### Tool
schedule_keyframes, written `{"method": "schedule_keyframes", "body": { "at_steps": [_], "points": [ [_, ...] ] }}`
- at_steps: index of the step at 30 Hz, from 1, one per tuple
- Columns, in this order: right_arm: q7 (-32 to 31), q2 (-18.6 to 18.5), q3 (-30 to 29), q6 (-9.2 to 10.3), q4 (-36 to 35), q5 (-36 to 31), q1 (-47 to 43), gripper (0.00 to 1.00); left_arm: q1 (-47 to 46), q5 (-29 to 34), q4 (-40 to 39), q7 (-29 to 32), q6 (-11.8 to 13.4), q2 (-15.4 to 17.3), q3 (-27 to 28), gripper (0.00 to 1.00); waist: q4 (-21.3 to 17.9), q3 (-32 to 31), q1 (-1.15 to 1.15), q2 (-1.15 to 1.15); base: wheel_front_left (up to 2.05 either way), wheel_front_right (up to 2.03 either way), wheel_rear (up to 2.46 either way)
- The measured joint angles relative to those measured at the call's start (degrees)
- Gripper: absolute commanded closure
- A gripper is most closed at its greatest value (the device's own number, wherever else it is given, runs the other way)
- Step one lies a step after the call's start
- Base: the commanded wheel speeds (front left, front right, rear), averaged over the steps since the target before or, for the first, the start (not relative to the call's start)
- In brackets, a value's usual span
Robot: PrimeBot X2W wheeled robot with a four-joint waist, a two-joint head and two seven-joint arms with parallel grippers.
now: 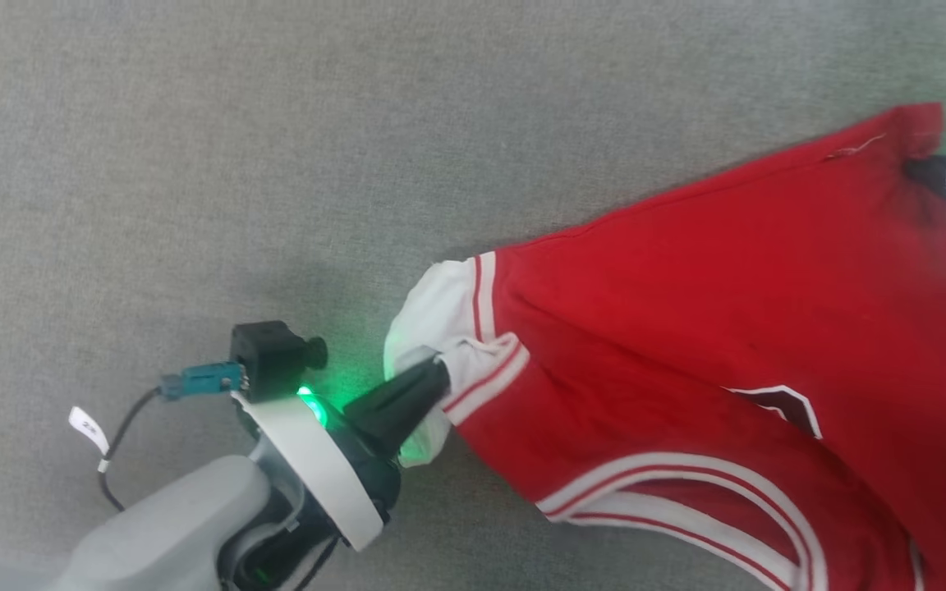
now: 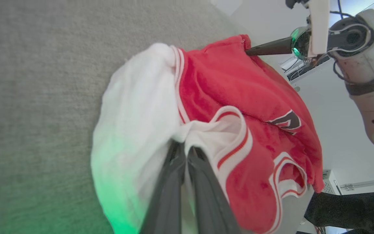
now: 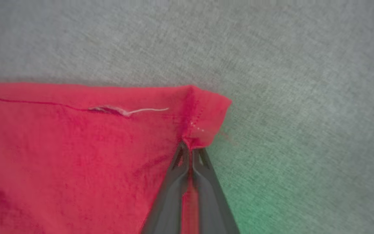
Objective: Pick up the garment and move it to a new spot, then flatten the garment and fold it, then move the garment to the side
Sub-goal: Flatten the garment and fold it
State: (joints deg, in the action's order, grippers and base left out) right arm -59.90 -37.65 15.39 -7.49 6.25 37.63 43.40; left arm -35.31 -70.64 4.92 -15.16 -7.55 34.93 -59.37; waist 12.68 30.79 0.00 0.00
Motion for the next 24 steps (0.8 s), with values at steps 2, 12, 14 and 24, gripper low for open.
{"method": "schedule_keyframes", "body": {
  "at_steps": [2,12,14,24],
  "points": [
    [3.4,1.2,-0.6,0.0,1.3,0.1,0.0,1.0,-0.1,-0.3,0.5,0.0,0.0,0.2,0.4,1.0,-0.3,-0.8,0.0,0.0,0.0,0.0,0.0],
    [19.9,6.5,-9.4,-0.01,10.2,-1.8,4.7,1.0,-5.3,-4.9,0.3,0.0,0.1,4.0,6.1,1.0,-3.8,-5.6,0.0,0.0,0.0,0.0,0.0],
    [22.6,8.0,-12.9,-0.01,12.6,-3.4,7.0,1.0,-8.8,-6.6,0.3,0.0,0.1,5.1,6.0,1.0,-4.9,-6.1,0.0,0.0,0.0,0.0,0.0],
    [35.6,15.2,-26.4,-0.04,23.8,-14.7,28.3,1.0,-36.3,-14.8,10.6,5.1,0.1,5.5,11.4,1.0,-8.6,-3.1,0.0,0.0,0.0,0.0,0.0]
  ]
}}
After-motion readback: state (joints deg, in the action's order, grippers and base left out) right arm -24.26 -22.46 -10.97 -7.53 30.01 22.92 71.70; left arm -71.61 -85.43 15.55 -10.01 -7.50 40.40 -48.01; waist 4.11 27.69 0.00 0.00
